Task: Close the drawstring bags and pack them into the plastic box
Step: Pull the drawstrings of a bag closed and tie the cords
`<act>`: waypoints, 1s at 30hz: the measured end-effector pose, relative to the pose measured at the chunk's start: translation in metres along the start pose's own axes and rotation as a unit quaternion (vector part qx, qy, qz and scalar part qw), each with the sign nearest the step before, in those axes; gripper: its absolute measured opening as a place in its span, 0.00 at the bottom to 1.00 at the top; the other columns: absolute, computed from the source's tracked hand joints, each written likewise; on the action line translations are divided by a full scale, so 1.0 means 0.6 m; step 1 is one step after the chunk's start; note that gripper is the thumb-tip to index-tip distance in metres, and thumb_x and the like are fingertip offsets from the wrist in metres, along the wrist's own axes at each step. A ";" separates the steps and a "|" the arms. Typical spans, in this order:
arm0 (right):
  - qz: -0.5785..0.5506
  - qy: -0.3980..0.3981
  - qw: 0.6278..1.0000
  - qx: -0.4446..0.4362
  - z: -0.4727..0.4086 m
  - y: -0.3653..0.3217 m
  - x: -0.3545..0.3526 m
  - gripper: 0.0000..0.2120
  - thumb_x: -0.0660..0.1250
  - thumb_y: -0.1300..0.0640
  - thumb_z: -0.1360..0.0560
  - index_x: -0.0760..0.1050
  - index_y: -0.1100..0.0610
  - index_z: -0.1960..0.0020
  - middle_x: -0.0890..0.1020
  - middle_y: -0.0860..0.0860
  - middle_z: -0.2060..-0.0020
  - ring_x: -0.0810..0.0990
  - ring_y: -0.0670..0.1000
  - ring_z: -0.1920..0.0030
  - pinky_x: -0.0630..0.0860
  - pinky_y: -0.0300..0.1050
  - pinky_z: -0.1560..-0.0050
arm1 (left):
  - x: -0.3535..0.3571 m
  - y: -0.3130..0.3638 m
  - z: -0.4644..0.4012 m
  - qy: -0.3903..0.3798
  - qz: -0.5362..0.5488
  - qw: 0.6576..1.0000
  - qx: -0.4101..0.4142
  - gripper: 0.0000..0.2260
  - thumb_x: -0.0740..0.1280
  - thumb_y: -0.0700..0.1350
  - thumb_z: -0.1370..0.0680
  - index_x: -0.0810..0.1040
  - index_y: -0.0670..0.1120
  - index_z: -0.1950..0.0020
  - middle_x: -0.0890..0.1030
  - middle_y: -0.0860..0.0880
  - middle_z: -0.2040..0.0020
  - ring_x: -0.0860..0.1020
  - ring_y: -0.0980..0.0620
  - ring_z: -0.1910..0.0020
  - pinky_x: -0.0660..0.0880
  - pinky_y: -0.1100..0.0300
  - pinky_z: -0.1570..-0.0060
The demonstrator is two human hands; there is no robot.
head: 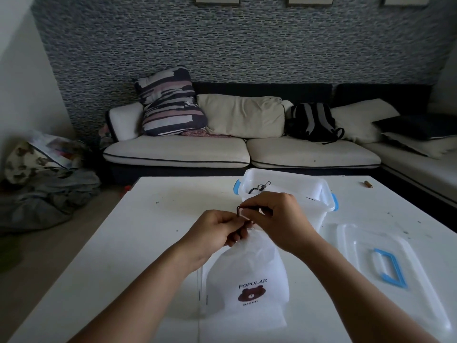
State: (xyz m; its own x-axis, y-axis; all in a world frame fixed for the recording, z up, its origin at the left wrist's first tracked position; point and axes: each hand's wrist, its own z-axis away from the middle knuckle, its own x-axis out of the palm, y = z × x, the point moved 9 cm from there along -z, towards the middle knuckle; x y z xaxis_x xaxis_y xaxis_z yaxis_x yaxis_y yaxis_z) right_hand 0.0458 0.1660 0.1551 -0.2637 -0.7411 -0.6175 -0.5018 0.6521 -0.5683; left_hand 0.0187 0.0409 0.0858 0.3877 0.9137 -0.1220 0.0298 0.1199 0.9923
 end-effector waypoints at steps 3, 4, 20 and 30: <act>0.010 0.042 0.999 0.021 0.002 0.019 -0.027 0.05 0.75 0.60 0.26 0.86 0.55 0.51 0.85 0.43 0.61 0.82 0.43 0.61 0.75 0.34 0.59 | -0.018 -0.005 -0.006 0.038 0.048 0.998 -0.020 0.14 0.62 0.39 0.17 0.86 0.41 0.55 0.81 0.48 0.64 0.73 0.52 0.63 0.71 0.57 0.54; 0.008 0.056 0.998 0.025 0.003 0.024 -0.036 0.05 0.75 0.61 0.27 0.87 0.55 0.52 0.85 0.43 0.61 0.82 0.43 0.59 0.75 0.33 0.58 | -0.023 -0.006 -0.007 0.049 0.064 0.997 -0.022 0.14 0.62 0.39 0.17 0.86 0.41 0.55 0.81 0.49 0.64 0.73 0.52 0.63 0.71 0.58 0.55; -0.103 0.055 0.985 0.124 0.022 0.042 0.010 0.03 0.75 0.60 0.28 0.86 0.54 0.60 0.86 0.47 0.67 0.83 0.46 0.65 0.76 0.39 0.62 | -0.015 0.000 -0.008 0.067 0.125 0.990 -0.010 0.14 0.60 0.40 0.17 0.83 0.36 0.53 0.81 0.45 0.64 0.74 0.52 0.65 0.72 0.59 0.60; -0.099 0.093 0.979 0.154 0.025 0.043 0.007 0.06 0.78 0.57 0.30 0.85 0.55 0.64 0.84 0.46 0.70 0.82 0.45 0.69 0.76 0.38 0.66 | -0.008 0.005 -0.005 0.069 0.131 0.989 -0.010 0.16 0.59 0.41 0.18 0.83 0.37 0.57 0.80 0.43 0.64 0.74 0.50 0.65 0.72 0.57 0.61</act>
State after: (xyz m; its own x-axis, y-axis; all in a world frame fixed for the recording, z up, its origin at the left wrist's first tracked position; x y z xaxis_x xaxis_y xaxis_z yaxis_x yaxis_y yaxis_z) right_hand 0.0443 0.1823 0.1298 -0.3455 -0.8559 -0.3848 -0.2937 0.4881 -0.8219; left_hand 0.0142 0.0378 0.0892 0.2503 0.9584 0.1374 -0.0733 -0.1228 0.9897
